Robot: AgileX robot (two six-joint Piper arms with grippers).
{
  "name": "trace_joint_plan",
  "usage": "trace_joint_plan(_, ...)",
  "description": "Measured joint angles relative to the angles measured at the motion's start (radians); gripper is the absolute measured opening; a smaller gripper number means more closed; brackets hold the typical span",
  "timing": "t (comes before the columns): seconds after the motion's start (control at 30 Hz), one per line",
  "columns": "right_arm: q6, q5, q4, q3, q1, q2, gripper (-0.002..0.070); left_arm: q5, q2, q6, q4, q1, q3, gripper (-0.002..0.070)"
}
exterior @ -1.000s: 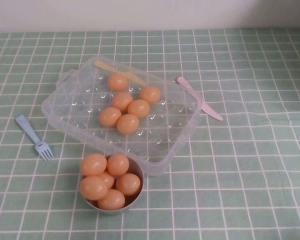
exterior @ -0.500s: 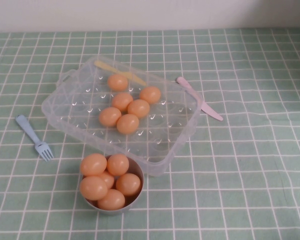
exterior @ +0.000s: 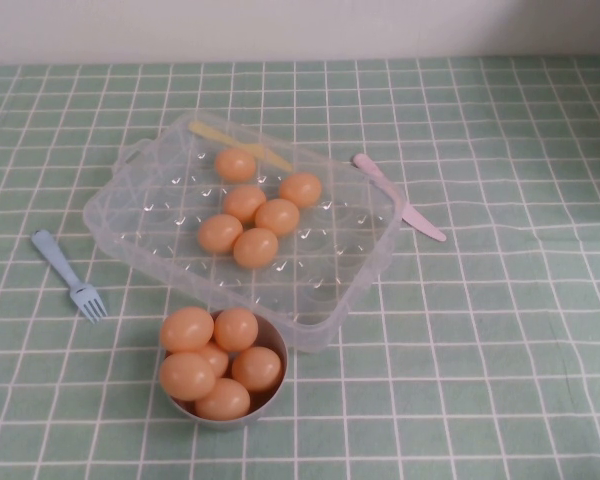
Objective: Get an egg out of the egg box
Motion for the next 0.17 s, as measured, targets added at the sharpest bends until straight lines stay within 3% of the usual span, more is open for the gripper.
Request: trace_joint_plan(0.17,0.0,0.0,0.0,0.0,0.0,0.0,-0.0017,0.0,0.0,0.0,0.0,0.0,0.0,-0.0003)
